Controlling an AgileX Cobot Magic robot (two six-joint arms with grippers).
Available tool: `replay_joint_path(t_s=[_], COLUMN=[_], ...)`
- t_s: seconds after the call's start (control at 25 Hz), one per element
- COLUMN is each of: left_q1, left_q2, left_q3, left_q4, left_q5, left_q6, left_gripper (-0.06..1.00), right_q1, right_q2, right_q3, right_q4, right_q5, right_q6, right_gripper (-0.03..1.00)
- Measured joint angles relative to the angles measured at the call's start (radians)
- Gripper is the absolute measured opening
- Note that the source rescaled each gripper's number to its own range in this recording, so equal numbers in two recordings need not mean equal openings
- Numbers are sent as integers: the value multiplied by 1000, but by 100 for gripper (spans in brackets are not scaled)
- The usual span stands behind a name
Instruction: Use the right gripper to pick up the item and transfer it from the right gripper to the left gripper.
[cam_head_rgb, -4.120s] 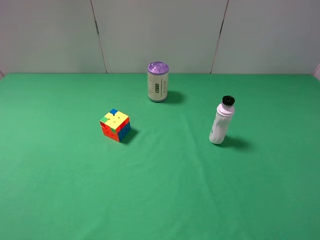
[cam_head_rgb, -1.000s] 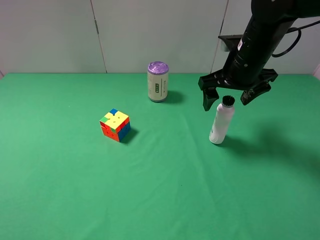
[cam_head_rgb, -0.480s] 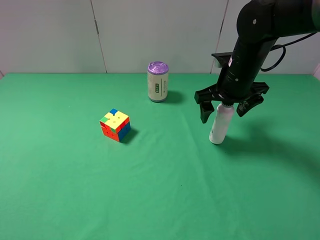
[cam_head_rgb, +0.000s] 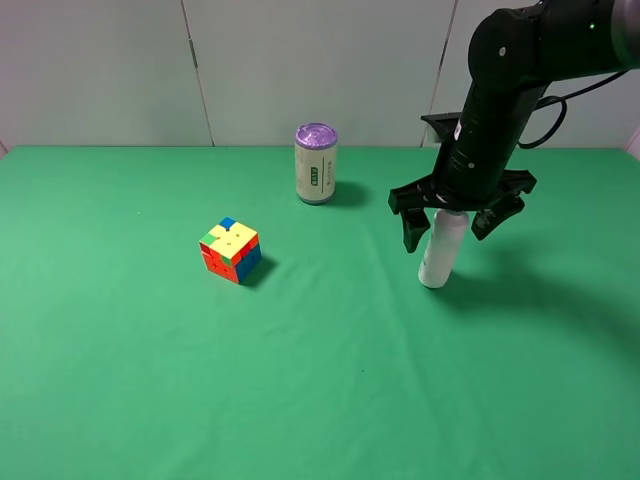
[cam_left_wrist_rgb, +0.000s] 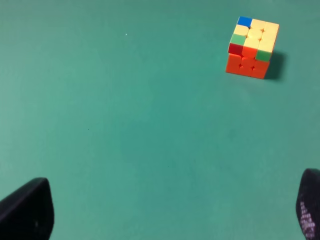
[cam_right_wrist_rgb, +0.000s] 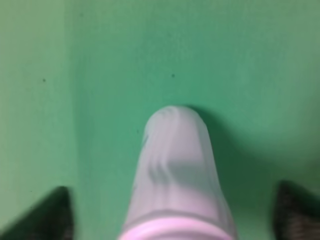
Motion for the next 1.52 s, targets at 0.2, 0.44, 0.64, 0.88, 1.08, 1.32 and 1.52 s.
replay_joint_path(t_s=[0.2, 0.44, 0.64, 0.88, 1.08, 1.32, 1.52], left_q1=[0, 0, 0, 0, 0, 0, 0], left_q2=[0, 0, 0, 0, 0, 0, 0], left_q3=[0, 0, 0, 0, 0, 0, 0], left_q4=[0, 0, 0, 0, 0, 0, 0], left_q5=[0, 0, 0, 0, 0, 0, 0], left_q6=[0, 0, 0, 0, 0, 0, 0], left_gripper=[100, 100, 100, 100, 100, 100, 100], right_q1=[0, 0, 0, 0, -13, -82, -131], right_q2=[0, 0, 0, -27, -138, -301, -394], right_q3=[0, 0, 0, 1, 2, 103, 231], right_q4=[-3, -3, -3, 1, 66, 305, 570], right_q5=[6, 6, 6, -4, -22, -164, -264], right_q6=[-6, -6, -22, -33, -87, -251, -494], right_gripper=[1, 1, 1, 1, 1, 1, 1])
